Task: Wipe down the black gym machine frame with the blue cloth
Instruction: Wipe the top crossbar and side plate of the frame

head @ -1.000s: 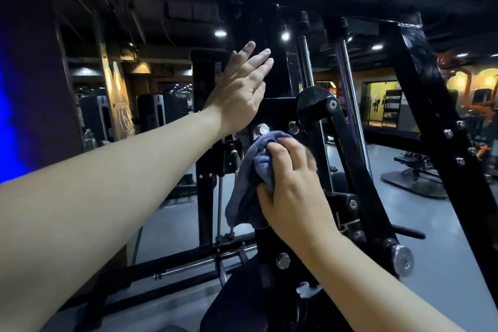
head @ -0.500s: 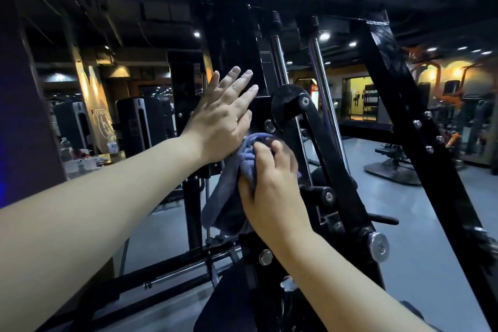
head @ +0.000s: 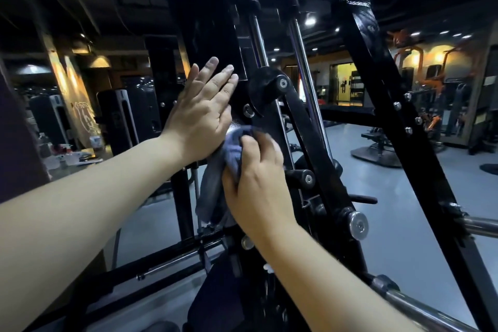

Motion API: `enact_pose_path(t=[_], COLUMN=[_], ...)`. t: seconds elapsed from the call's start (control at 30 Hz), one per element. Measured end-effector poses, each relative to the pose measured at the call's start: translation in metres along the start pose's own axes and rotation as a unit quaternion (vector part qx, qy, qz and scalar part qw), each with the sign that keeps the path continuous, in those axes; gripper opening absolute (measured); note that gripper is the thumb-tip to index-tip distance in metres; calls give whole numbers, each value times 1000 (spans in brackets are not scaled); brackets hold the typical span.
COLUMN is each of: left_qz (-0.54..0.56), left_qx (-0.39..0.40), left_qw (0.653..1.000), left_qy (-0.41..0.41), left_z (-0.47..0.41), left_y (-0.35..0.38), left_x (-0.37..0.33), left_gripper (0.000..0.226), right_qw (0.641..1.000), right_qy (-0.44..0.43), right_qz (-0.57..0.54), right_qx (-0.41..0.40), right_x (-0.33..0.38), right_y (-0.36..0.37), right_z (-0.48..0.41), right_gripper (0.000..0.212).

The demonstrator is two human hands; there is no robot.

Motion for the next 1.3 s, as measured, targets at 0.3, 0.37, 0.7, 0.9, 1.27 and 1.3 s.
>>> enact_pose_path(t=[0.3,0.37,0.7,0.9,1.27,1.3], left_qz=[7,6,22,32,74,72], left_qx=[-12,-9,-23,-23,-13,-12], left_qw=[1000,1000,999,999,997,997], left_qy=[-2,-2,-13,-12,-21,-21], left_z=[1,0,2,1,19,20], left_y=[2,2,4,3,14,14], left_x=[-4,-4,-6,-6,-24,-24], left_gripper=[55,56,53,53,53,53], right_qw=[993,989,998,995,1000,1000], right_qy=[104,133,36,58,-21,-17], right_qz=[-38,-58,-53,-32,13,13], right_qx=[47,30,15,-72,2,9], right_x=[-5,-10,2,-15,-19,-20], right_y=[-3,-16,7,-5,39,36], right_z=[-21,-43,8,-40,69,61], right_gripper=[56,50,60,48,51,50])
Point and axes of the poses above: each hand's wrist, its own z-axis away from the middle knuckle, its own y-axis out of the palm, x = y × z, the point moved 2 cm from there along -z, towards the middle knuckle, and after that the axes turned 14 degrees about x, right-handed, at the moved point
